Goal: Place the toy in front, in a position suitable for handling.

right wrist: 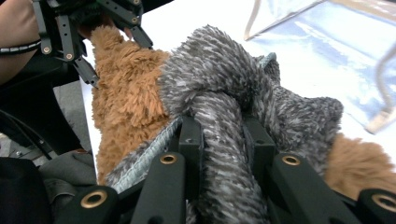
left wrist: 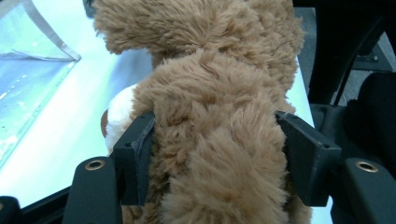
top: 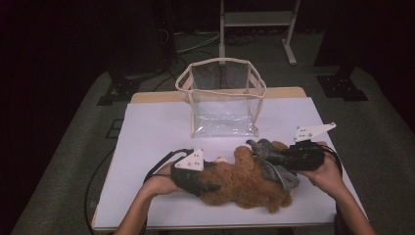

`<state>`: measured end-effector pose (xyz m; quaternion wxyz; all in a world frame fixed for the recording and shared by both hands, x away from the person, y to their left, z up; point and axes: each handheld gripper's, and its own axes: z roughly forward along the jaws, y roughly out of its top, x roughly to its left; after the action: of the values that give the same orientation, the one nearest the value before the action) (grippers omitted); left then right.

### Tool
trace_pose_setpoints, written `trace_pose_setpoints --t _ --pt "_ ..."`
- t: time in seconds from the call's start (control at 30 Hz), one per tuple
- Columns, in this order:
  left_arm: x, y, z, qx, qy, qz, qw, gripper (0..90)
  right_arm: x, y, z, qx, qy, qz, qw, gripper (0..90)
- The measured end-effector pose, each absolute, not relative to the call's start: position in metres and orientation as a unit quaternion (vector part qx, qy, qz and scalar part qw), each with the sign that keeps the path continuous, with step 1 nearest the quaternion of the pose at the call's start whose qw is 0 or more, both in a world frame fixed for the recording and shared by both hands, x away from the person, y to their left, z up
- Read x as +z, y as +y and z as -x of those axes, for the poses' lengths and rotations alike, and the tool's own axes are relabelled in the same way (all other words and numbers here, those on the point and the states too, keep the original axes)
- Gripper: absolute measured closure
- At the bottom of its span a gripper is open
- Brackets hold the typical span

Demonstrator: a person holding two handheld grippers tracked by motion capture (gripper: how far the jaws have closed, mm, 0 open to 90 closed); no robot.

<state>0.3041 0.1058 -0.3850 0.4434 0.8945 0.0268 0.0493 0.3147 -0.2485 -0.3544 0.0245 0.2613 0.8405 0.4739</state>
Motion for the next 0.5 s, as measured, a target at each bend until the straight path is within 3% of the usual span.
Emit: trace_pose_setpoints --t 0.17,0.5 --pt "-0.385 0.109 -0.303 0.05 0.019 -0.897 0.439 35.7 -0.356 -0.242 -0.316 0.476 0.842 -0.254 0.023 72.7" --pt "-0.384 0.11 -0.302 0.044 0.01 -0.9 0.434 35.9 -0.341 -0.276 -0.314 0.486 0.825 -0.283 0.057 72.4"
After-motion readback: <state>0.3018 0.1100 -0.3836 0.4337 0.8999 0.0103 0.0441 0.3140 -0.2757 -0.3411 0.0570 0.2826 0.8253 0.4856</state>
